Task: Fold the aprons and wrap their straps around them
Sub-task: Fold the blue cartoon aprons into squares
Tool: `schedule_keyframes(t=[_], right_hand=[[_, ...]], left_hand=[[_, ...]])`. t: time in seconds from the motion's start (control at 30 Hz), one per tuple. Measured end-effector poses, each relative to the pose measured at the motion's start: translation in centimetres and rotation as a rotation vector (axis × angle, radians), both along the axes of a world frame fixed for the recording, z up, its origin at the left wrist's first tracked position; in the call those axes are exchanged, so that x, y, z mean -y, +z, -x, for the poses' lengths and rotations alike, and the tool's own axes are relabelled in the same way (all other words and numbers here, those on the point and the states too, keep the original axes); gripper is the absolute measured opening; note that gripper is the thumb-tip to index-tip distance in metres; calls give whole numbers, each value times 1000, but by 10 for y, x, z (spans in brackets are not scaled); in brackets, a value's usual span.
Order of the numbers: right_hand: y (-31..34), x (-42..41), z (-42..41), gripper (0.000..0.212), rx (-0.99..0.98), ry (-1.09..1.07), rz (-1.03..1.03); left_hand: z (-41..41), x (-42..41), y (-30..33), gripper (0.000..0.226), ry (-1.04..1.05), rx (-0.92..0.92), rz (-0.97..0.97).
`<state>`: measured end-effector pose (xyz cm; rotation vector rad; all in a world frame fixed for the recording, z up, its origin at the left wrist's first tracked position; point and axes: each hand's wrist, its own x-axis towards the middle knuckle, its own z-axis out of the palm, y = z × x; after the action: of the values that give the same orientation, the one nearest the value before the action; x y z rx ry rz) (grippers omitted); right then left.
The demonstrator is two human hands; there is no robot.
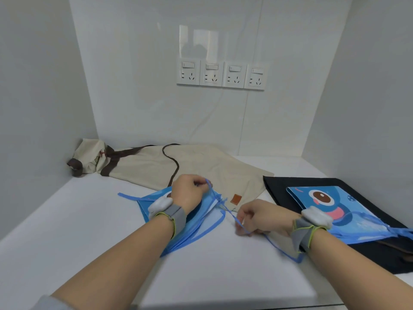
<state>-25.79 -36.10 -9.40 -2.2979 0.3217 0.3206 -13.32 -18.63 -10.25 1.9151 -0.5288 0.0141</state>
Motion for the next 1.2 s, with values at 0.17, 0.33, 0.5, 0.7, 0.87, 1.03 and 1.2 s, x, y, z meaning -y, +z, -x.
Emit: schedule_keyframes(t=[0.17,0.33,0.5,0.7,0.87,1.03,1.2], right_hand=[[-10,-22,-1,5,236,23,-822],[-19,-39,-17,14,544,-239,-1190],[-39,-39,-15,12,618,-294,-480],[-43,-29,-1,26,740,-185,-233],[-52,-24,1,27,747,-99,-136],[-56,-22,0,22,674,-97,-51],[-57,-27,2,9,689,-72,138]], left_hand=[[13,-5,1,28,-268,-431,409],[17,-18,-8,26,-436,-406,267],[28,-13,-15,22,-422,-123,-130],[26,1,-21,26,-463,-40,-225],[20,2,-22,30,-500,-82,-296],[23,8,-21,32,-517,-30,-432],[31,8,-27,25,-475,38,-441]])
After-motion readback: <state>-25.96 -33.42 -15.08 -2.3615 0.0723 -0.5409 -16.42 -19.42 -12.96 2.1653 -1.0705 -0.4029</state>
